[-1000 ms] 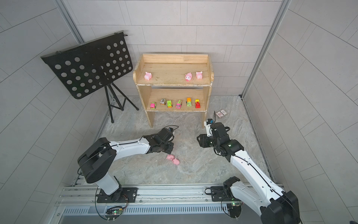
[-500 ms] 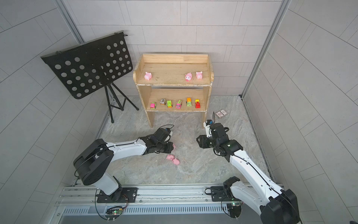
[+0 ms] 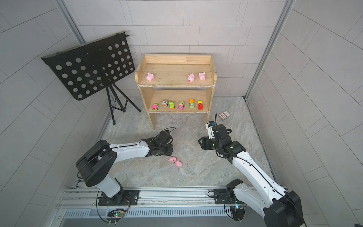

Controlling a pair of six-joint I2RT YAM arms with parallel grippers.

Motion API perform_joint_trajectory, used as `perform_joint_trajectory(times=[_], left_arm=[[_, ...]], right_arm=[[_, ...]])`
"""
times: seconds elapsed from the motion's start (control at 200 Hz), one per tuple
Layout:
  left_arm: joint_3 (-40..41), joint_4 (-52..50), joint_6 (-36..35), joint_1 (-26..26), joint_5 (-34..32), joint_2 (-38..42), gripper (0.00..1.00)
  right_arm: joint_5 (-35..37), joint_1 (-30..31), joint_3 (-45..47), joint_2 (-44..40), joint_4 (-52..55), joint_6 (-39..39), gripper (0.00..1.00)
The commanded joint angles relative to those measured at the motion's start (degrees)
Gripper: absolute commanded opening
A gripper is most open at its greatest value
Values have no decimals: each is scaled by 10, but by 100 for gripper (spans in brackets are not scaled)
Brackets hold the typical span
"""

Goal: Organize plastic toys on shelves
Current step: Adjust the plastic toy at the center of the board.

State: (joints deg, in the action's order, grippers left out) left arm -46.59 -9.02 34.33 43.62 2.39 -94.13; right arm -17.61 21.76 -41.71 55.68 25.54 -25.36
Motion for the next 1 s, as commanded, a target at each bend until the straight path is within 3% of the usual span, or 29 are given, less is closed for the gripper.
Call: perform_joint_trajectory(times=[0.0, 0.155, 0.295, 0.395, 0.48, 0.71, 0.996], left_arm=[[0, -41, -11, -2, -46, 28, 38], [-2, -50, -22, -2, -67, 51, 38], [-12, -66, -29, -2, -78, 46, 51], [-16, -66, -34, -2, -78, 46, 51], [-18, -61, -39, -2, -75, 45, 48], [-29, -83, -42, -2, -99, 21, 26], [-12, -115, -32, -2, -169, 44, 25]], right_arm=[[1, 4, 2, 5, -6, -2, 56], [0, 6, 1, 8, -8, -3, 56], [0, 8, 3, 8, -8, -4, 56], [0, 9, 2, 8, -8, -5, 56], [0, 9, 3, 9, -9, -5, 56], [0, 11, 5, 9, -10, -6, 56], [0, 13, 6, 11, -11, -7, 56]])
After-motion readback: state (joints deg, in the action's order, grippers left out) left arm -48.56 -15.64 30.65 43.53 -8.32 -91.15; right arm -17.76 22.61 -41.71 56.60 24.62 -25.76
